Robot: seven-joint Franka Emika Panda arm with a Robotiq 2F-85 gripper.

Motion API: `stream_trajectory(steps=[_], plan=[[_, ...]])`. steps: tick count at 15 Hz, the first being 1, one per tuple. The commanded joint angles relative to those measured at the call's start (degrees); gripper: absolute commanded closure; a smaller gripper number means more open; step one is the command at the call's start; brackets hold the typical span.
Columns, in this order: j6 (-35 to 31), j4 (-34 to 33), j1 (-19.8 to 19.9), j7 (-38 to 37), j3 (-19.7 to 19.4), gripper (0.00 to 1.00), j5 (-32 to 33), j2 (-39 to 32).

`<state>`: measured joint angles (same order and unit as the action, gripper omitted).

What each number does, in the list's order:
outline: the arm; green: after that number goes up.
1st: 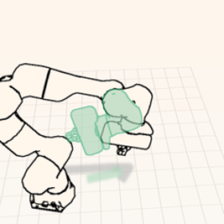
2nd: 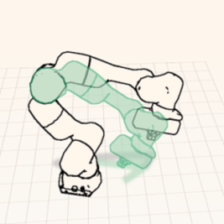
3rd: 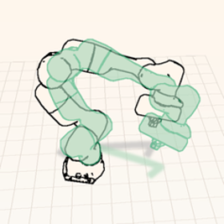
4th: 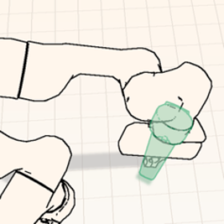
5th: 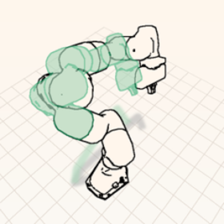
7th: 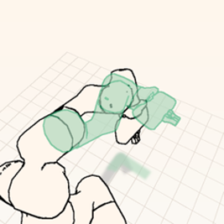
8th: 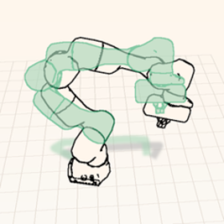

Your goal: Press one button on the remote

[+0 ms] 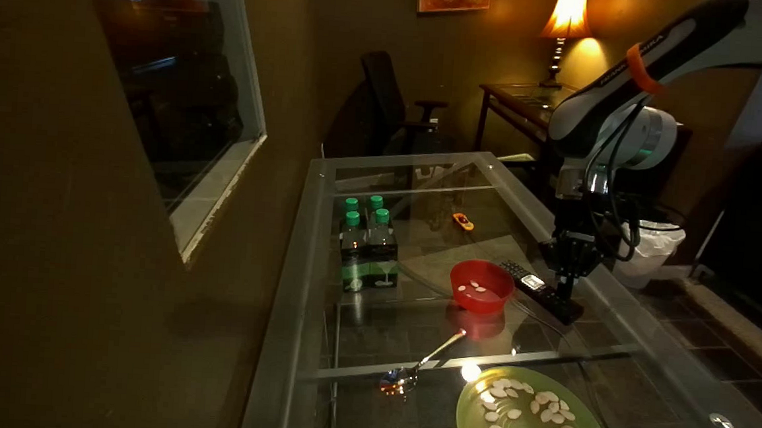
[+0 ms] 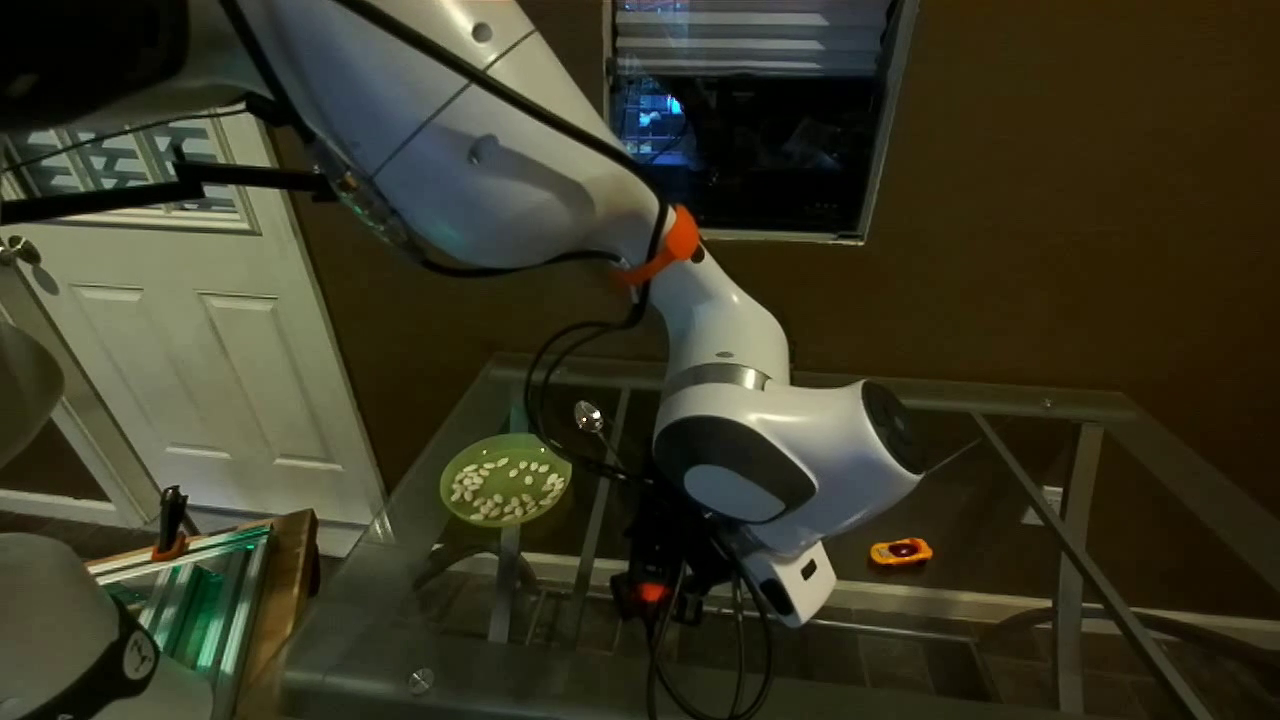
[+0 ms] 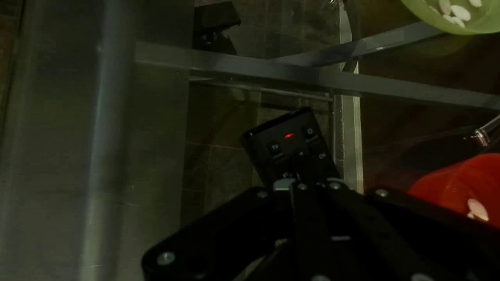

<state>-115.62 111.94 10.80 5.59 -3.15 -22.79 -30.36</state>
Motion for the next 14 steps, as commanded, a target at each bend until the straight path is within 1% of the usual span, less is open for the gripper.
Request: stream_trajectory(steps=[1, 14], plan=[[-0.83, -2.79, 0.16, -1.06, -0.11, 1.0, 0.57, -4.8], [0.51, -4.36, 0.04, -2.43, -0.41, 1.0, 0.96, -6.23]])
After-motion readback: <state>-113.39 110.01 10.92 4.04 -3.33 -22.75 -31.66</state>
